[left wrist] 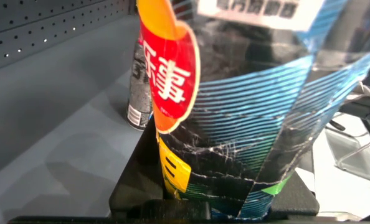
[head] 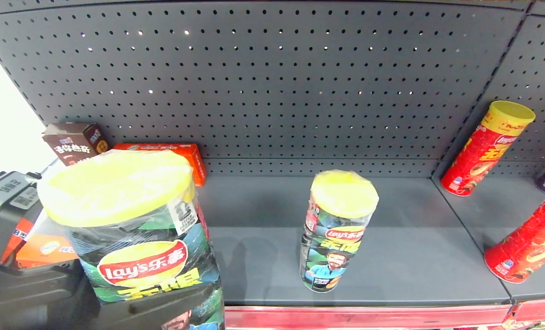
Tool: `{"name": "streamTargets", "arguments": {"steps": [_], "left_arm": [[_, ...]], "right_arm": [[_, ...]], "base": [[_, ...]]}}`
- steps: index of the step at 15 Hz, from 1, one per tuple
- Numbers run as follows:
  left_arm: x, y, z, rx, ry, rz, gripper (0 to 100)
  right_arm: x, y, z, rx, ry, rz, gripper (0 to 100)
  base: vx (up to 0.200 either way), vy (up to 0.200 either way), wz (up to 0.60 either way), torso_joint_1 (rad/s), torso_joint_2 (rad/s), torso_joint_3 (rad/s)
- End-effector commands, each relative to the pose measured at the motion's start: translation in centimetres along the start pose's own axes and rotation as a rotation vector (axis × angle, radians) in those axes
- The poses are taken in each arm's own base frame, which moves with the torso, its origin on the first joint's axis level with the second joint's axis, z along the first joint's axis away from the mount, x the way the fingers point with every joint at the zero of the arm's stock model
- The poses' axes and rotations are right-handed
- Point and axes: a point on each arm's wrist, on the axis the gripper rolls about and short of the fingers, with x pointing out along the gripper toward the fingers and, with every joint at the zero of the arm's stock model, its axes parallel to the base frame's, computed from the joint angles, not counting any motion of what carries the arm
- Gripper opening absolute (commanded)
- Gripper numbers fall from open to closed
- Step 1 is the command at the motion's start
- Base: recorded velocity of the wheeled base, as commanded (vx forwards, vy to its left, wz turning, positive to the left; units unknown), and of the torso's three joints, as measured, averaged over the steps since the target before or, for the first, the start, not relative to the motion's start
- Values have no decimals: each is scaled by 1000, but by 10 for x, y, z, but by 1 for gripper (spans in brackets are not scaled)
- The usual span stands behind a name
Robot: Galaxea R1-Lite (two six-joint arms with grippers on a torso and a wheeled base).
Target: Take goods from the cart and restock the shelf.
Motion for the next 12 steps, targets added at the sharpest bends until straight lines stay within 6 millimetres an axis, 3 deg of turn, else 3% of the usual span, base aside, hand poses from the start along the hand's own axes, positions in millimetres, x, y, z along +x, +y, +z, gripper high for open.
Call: {"name": "streamTargets", "arguments": {"steps": [1,8,12], "left_arm": [[3,5,-2,-10,13,14,0],[35,39,0,83,67,5,0],[37,83,3,244,62,204,0]], "right_arm": [[0,0,0,0,3,0,100],[0,0,0,0,3,1,100],[0,0,0,0,3,0,100]], "base": [[0,0,0,0,0,0],[0,0,0,0,0,0],[0,0,0,0,0,0]]}}
